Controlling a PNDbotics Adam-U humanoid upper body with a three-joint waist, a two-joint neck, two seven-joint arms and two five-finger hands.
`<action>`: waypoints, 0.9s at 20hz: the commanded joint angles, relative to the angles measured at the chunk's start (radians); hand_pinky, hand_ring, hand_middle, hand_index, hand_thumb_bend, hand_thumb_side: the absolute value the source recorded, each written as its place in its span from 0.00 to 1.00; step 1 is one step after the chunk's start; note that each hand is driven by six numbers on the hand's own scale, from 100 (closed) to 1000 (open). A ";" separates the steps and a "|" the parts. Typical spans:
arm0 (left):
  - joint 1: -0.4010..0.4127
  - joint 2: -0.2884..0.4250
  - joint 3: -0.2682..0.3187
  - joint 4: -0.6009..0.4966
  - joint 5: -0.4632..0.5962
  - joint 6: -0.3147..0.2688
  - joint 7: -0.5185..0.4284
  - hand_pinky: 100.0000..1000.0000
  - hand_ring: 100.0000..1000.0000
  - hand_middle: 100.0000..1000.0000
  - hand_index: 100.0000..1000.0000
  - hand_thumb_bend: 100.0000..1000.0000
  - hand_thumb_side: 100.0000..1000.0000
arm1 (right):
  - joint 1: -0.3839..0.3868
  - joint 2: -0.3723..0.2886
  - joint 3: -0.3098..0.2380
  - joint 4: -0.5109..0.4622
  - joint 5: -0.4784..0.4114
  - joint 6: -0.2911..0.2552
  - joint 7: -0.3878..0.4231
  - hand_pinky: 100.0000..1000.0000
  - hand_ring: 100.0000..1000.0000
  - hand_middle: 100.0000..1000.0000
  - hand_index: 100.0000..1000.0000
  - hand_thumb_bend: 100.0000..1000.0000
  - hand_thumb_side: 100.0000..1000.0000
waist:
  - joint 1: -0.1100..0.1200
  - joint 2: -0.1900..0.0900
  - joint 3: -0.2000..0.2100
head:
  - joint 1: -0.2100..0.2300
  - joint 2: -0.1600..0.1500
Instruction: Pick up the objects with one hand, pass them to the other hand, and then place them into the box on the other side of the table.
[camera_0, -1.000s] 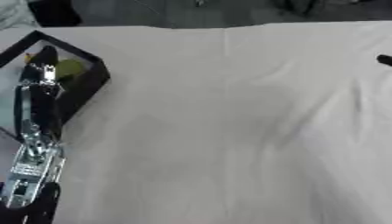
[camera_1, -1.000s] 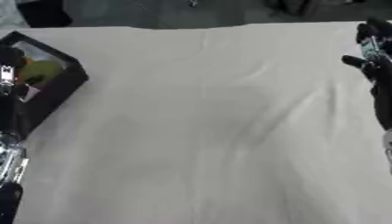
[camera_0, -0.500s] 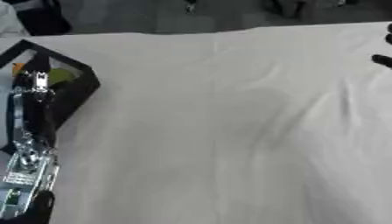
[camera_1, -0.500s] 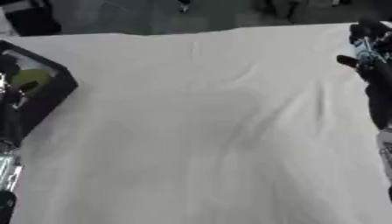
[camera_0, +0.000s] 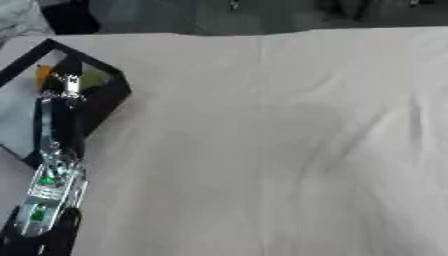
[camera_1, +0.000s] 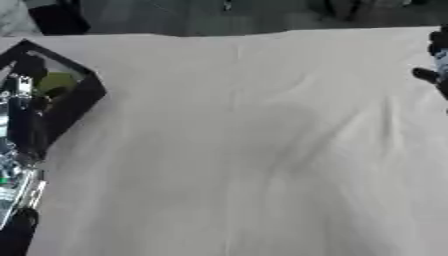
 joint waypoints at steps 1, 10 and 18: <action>-0.016 0.019 0.006 -0.014 -0.003 -0.003 -0.001 0.69 0.92 0.80 0.82 0.49 0.66 | -0.013 -0.019 -0.004 -0.022 0.005 0.002 -0.001 0.77 0.94 0.82 0.83 0.14 0.40 | 0.005 -0.003 0.001 | 0.014 0.041; -0.013 0.022 0.007 -0.013 -0.005 -0.003 -0.002 0.69 0.92 0.80 0.81 0.49 0.66 | -0.015 -0.018 -0.004 -0.024 0.003 0.001 -0.002 0.77 0.94 0.82 0.83 0.14 0.40 | 0.008 -0.003 -0.002 | 0.002 0.038; -0.012 0.022 0.006 -0.013 -0.006 -0.001 -0.003 0.69 0.92 0.80 0.80 0.49 0.66 | -0.014 -0.019 -0.004 -0.025 0.005 0.002 -0.001 0.77 0.93 0.82 0.83 0.15 0.40 | 0.009 -0.002 -0.003 | -0.010 0.022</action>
